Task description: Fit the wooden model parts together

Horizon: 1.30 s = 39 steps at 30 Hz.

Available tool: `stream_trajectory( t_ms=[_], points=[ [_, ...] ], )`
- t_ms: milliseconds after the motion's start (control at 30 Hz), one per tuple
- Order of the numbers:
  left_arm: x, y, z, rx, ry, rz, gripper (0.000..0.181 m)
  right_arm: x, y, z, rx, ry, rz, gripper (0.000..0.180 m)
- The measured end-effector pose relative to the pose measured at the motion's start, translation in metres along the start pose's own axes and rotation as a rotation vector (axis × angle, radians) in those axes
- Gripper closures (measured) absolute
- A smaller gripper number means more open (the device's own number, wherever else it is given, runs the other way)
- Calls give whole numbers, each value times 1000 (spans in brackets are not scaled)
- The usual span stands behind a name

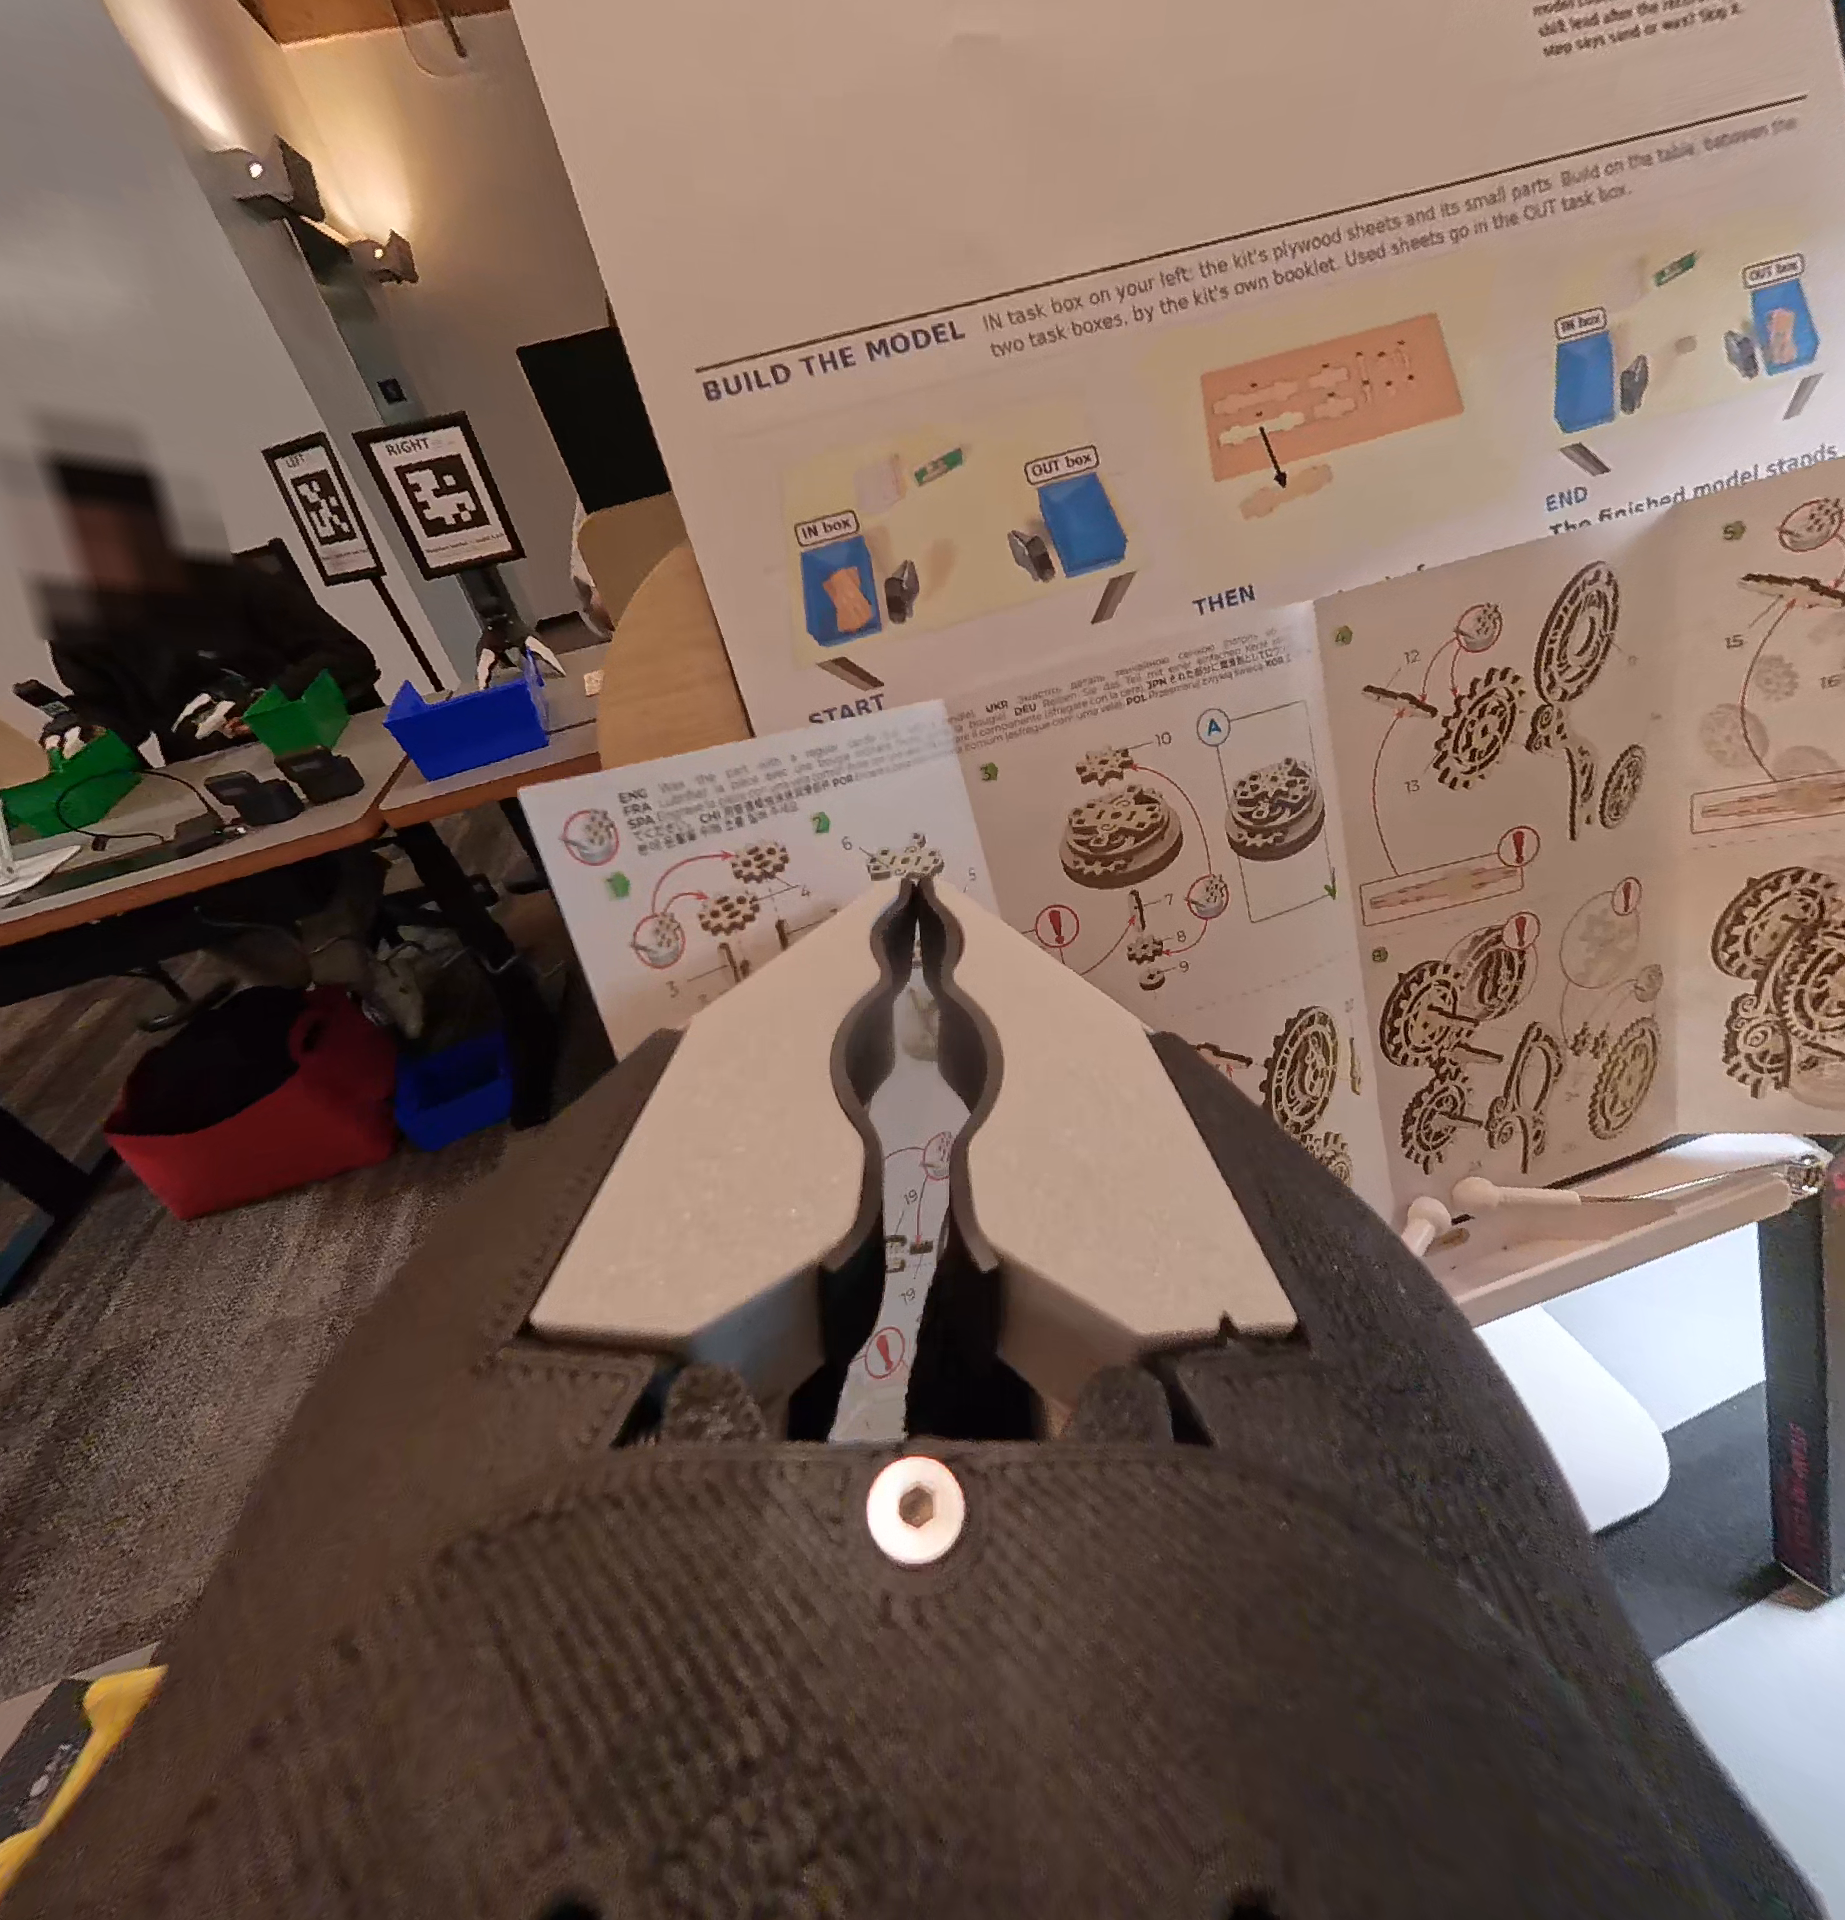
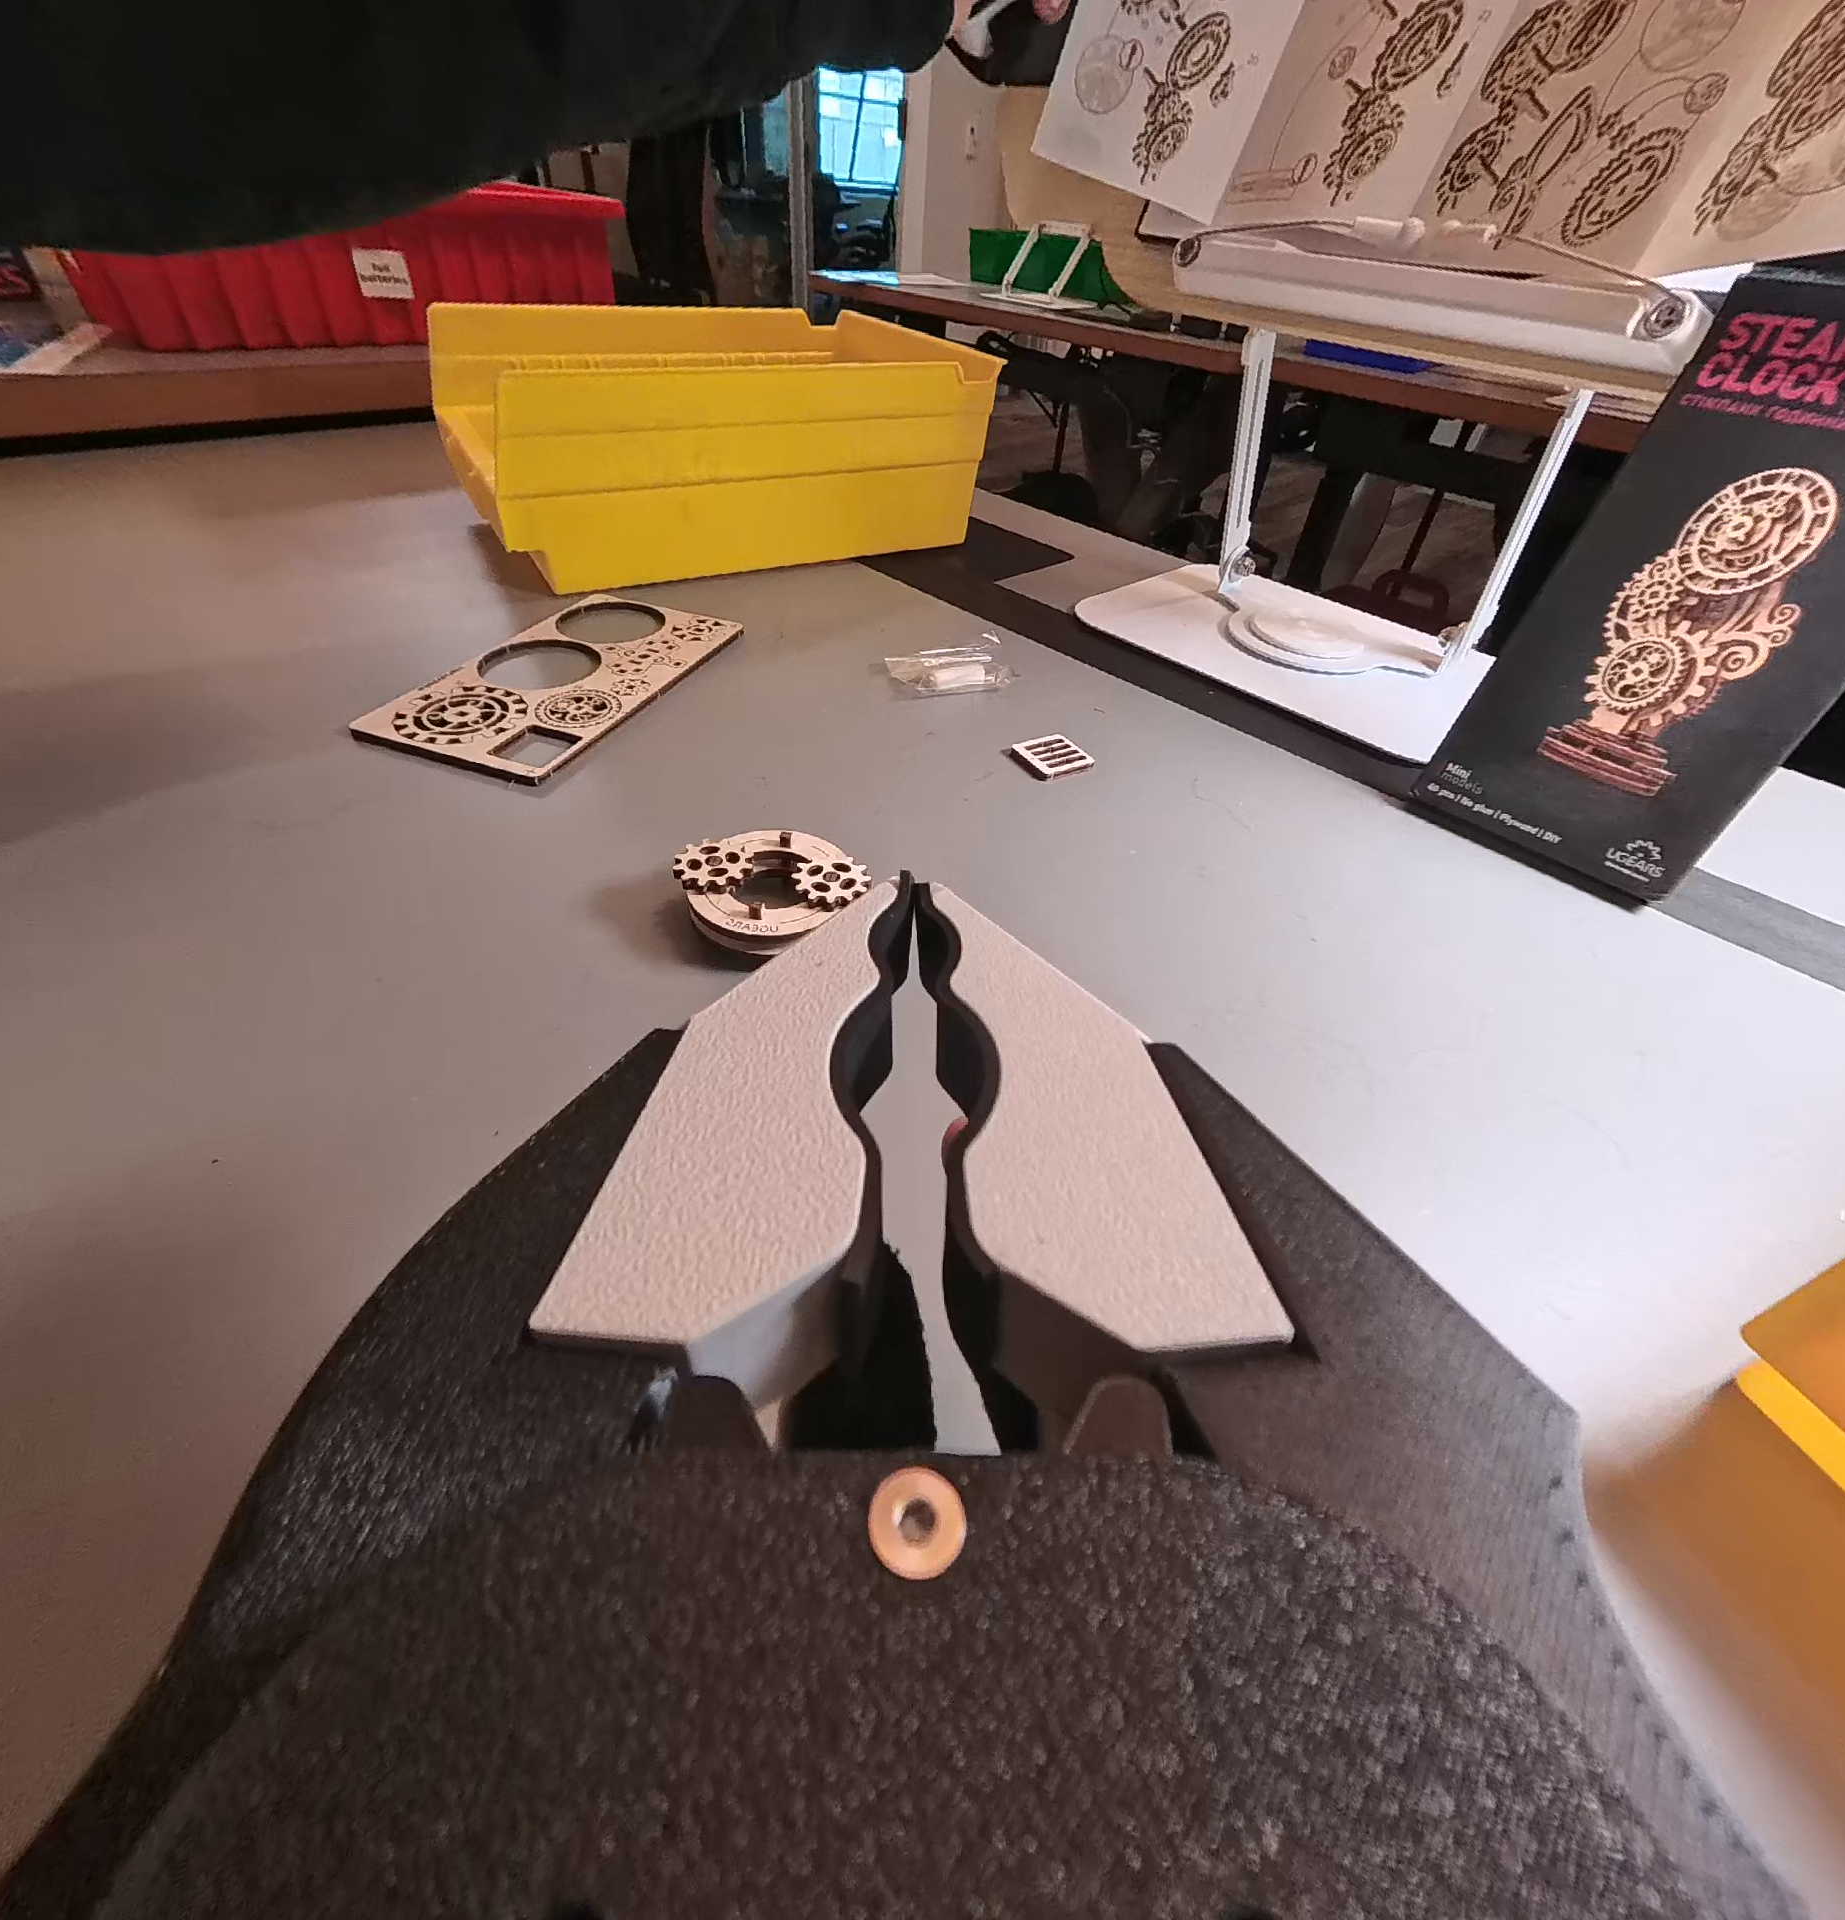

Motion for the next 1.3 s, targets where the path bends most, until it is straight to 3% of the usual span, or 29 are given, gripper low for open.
stream_trajectory(
  t_ms=[1300],
  points=[
    [14, -6, -3, -4, -7, -19, 181, 0, 0, 2, -1, 10, -8, 180]
  ],
)
Point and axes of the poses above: each gripper's, where its closed fingertips meet, y out along the fingers, x out of its underside, z = x × y across the jaws, the point moved 10 cm from there along -y, back along the fingers, and after that the axes turned 15 degrees about y, right-handed, at the moved point
